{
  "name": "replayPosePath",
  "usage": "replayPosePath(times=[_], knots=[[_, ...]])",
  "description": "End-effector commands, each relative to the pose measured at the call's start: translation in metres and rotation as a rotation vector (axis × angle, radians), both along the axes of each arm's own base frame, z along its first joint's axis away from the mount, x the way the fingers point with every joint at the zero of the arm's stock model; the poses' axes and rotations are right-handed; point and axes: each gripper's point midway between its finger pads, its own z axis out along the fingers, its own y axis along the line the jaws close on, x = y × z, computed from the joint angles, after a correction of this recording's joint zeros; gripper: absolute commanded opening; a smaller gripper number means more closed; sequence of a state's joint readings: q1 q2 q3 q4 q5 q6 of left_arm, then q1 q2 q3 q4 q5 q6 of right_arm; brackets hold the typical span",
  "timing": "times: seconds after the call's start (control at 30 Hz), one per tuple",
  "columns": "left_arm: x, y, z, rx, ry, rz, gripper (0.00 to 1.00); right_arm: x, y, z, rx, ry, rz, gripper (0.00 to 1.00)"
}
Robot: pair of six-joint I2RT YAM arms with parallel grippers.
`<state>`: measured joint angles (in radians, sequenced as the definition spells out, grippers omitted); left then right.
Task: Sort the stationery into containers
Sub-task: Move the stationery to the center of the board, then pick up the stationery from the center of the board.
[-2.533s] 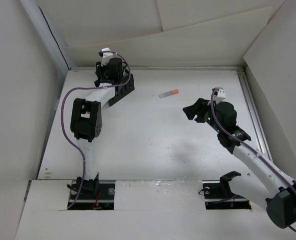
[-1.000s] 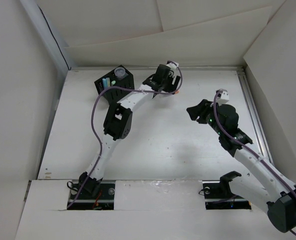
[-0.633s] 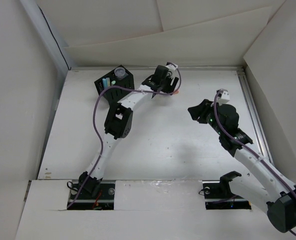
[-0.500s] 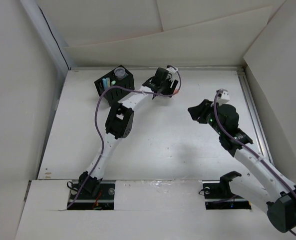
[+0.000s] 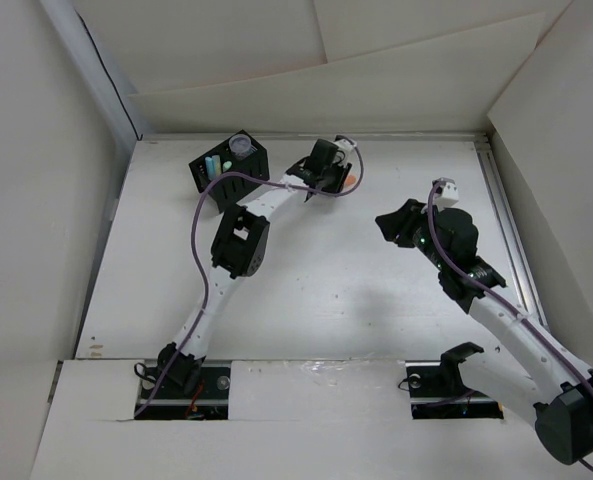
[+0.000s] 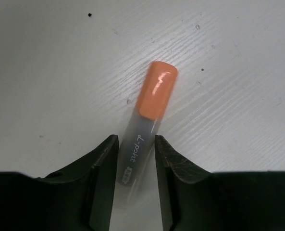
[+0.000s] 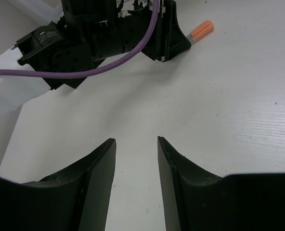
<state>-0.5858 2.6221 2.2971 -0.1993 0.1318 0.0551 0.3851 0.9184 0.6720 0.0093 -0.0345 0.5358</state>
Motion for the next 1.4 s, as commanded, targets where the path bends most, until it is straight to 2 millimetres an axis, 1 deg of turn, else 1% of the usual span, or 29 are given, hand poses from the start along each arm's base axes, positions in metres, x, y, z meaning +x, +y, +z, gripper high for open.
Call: replayPosePath(times=[0.0, 0.03, 0.07, 0.1, 0.13, 0.17, 0.2, 0.23, 0.27, 0.3, 0.37, 0.43, 0.47, 0.5, 0.53, 0.6, 0.8, 0.83, 0.87, 0.9, 0.93, 0.97, 1.03, 1.07, 1.13, 1.17, 1.2, 1.3, 1.37], knots=[[-0.011, 0.011, 0.023, 0.000, 0.012, 0.032, 0.27, 0.002, 0.000, 0.016, 0.023, -0.053, 0.004, 0.46], [-0.013, 0.013, 0.023, -0.003, 0.016, 0.047, 0.24, 0.001, 0.000, 0.019, 0.027, -0.061, 0.004, 0.46], [-0.021, 0.018, 0.011, 0.007, 0.044, 0.054, 0.22, 0.002, -0.002, 0.019, 0.025, -0.062, -0.005, 0.46], [-0.025, 0.020, 0.010, 0.002, 0.052, 0.061, 0.20, 0.001, -0.002, 0.022, 0.029, -0.072, -0.005, 0.46], [-0.027, 0.023, 0.024, -0.012, 0.037, 0.074, 0.19, 0.001, -0.002, 0.022, 0.029, -0.072, -0.005, 0.46], [-0.032, 0.024, 0.024, -0.030, 0.053, 0.093, 0.19, 0.001, -0.002, 0.022, 0.029, -0.072, -0.005, 0.46], [-0.043, 0.031, 0.008, -0.024, 0.081, 0.104, 0.18, 0.000, -0.003, 0.025, 0.032, -0.080, -0.005, 0.46], [-0.048, 0.034, 0.008, -0.031, 0.084, 0.110, 0.18, 0.000, -0.003, 0.025, 0.032, -0.081, -0.005, 0.46], [-0.055, 0.031, 0.022, -0.051, 0.068, 0.105, 0.18, 0.000, -0.003, 0.025, 0.032, -0.081, -0.005, 0.46], [-0.063, 0.038, 0.011, -0.048, 0.090, 0.134, 0.18, 0.000, -0.003, 0.025, 0.032, -0.081, -0.005, 0.46], [-0.070, 0.042, 0.019, -0.071, 0.099, 0.152, 0.19, -0.001, -0.001, 0.025, 0.034, -0.080, 0.004, 0.47], [-0.079, 0.043, 0.014, -0.095, 0.117, 0.151, 0.36, -0.002, 0.000, 0.025, 0.036, -0.079, 0.013, 0.47], [-0.080, 0.041, 0.021, -0.107, 0.112, 0.143, 0.52, -0.003, 0.002, 0.025, 0.037, -0.079, 0.022, 0.47], [-0.080, 0.041, 0.021, -0.107, 0.112, 0.143, 0.53, -0.003, 0.002, 0.025, 0.037, -0.079, 0.022, 0.47], [-0.083, 0.040, 0.019, -0.093, 0.114, 0.146, 0.57, -0.003, 0.002, 0.025, 0.037, -0.079, 0.022, 0.47], [-0.081, 0.041, 0.025, -0.094, 0.100, 0.155, 0.63, -0.003, 0.002, 0.025, 0.037, -0.079, 0.022, 0.47], [-0.068, 0.028, 0.052, -0.088, 0.063, 0.123, 0.66, -0.003, 0.002, 0.025, 0.037, -0.079, 0.022, 0.47], [-0.066, 0.027, 0.043, -0.066, 0.075, 0.116, 0.66, -0.004, 0.001, 0.028, 0.041, -0.087, 0.022, 0.47], [-0.066, 0.021, 0.042, -0.046, 0.067, 0.092, 0.66, -0.004, 0.001, 0.028, 0.041, -0.087, 0.022, 0.47], [-0.061, 0.018, 0.050, -0.041, 0.060, 0.085, 0.66, -0.003, 0.000, 0.028, 0.039, -0.088, 0.013, 0.47], [-0.060, 0.017, 0.037, -0.025, 0.081, 0.086, 0.65, -0.003, 0.000, 0.028, 0.039, -0.088, 0.013, 0.47], [-0.057, 0.016, 0.035, -0.012, 0.079, 0.077, 0.65, -0.003, 0.000, 0.028, 0.039, -0.088, 0.013, 0.47], [-0.049, 0.014, 0.039, 0.002, 0.067, 0.078, 0.64, -0.003, 0.000, 0.028, 0.039, -0.088, 0.013, 0.47], [-0.048, 0.014, 0.026, 0.027, 0.082, 0.070, 0.62, -0.003, 0.000, 0.028, 0.039, -0.088, 0.013, 0.47], [-0.043, 0.013, 0.028, 0.044, 0.077, 0.070, 0.59, -0.003, 0.000, 0.028, 0.039, -0.088, 0.013, 0.47], [-0.043, 0.013, 0.017, 0.058, 0.095, 0.070, 0.58, -0.003, 0.000, 0.028, 0.039, -0.088, 0.013, 0.47], [-0.041, 0.012, 0.021, 0.057, 0.083, 0.064, 0.58, -0.003, 0.000, 0.028, 0.039, -0.088, 0.013, 0.47], [-0.044, 0.013, 0.009, 0.078, 0.109, 0.051, 0.55, -0.005, -0.001, 0.031, 0.042, -0.096, 0.013, 0.47], [-0.044, 0.013, 0.009, 0.078, 0.109, 0.051, 0.54, -0.005, -0.001, 0.031, 0.042, -0.096, 0.013, 0.47]])
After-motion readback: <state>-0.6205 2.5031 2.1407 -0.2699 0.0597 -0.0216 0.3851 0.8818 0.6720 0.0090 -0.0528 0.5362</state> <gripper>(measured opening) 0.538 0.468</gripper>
